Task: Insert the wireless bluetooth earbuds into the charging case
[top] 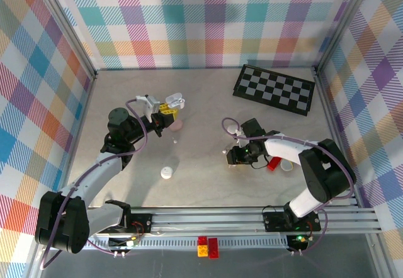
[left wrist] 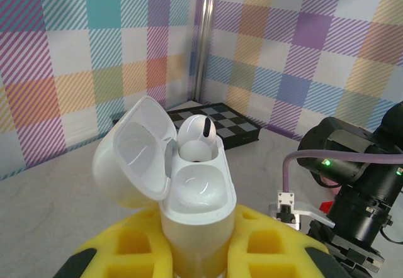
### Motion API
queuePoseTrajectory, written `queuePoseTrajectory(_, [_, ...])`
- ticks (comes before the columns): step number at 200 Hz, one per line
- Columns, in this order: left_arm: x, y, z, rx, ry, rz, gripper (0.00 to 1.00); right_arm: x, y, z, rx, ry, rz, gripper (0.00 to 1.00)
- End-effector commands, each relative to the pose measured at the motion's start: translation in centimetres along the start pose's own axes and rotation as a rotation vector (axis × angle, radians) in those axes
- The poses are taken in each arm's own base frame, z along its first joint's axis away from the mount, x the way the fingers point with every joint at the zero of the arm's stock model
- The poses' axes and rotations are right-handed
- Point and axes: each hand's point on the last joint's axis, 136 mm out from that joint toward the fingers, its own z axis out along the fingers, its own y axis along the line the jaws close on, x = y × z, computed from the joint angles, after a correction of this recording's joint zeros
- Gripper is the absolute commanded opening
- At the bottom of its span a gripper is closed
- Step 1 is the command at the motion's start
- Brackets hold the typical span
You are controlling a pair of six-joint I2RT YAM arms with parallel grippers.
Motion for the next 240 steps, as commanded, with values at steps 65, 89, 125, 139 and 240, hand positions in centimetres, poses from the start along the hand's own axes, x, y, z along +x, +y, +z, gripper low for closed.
queuePoseTrajectory(65, [-1.3,-0.1,0.0,0.013,-0.047,0.025,0.0,1.4,-1.0,0.1,0.034,0.01,0.028,0.3])
queuePoseTrajectory(89, [-1.3,-0.1,0.0,0.016,-0.045,0.025,0.0,1.2,-1.2,0.2,0.042,0.005,0.027,0.25])
queuePoseTrajectory(125, [-1.0,-0.1,0.1,0.017,-0.037,0.02,0.0,0.8,-1.3,-0.1,0.061,-0.013,0.01,0.2])
queuePoseTrajectory(139, [-0.9,-0.2,0.2,0.019,-0.031,0.021,0.0,0.3,-1.1,-0.7,0.064,-0.043,-0.008,0.19])
queuePoseTrajectory(240, [2.2,-3.4,2.9,0.107,0.066,-0.011,0.0,-6.7,4.7,-12.8,0.168,-0.51,-0.325,0.17])
